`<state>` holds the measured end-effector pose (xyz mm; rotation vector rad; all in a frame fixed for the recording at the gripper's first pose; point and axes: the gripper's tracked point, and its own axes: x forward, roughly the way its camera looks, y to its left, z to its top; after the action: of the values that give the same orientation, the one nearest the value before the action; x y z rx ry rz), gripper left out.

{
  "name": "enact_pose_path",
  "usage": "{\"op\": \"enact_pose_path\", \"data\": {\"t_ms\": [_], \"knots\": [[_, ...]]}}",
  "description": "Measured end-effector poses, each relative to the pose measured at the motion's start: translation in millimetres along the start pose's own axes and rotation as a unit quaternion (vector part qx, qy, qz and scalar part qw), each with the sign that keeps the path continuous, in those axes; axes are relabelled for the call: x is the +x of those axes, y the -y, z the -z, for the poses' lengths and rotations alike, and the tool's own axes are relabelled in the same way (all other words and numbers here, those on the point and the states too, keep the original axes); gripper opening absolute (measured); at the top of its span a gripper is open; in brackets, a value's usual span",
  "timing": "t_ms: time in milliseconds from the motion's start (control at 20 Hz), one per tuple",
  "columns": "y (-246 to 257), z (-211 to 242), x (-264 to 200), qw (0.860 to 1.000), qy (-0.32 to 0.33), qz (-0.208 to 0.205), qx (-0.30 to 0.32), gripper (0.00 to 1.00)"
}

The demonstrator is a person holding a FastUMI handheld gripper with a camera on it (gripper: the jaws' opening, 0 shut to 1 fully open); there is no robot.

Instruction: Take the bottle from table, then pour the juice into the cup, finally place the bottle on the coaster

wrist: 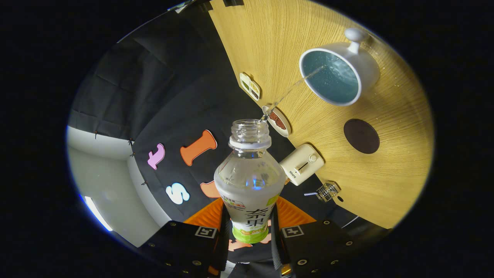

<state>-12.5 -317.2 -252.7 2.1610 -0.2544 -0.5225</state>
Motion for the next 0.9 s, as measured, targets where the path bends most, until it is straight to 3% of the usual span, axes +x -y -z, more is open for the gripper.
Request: {"op": "enact_pose_path", "data": {"t_ms": [250, 600, 750, 900], "knots": [[6, 3, 3, 1.0, -0.001, 0.004, 0.013, 0.46], [10, 5, 4, 1.0, 0.001, 0.013, -0.016, 0.46], [27, 6, 5, 0.995, -0.005, 0.039, -0.089, 0.46], [37, -1, 8, 0.979, -0.002, 0.068, -0.191, 0.47]]}}
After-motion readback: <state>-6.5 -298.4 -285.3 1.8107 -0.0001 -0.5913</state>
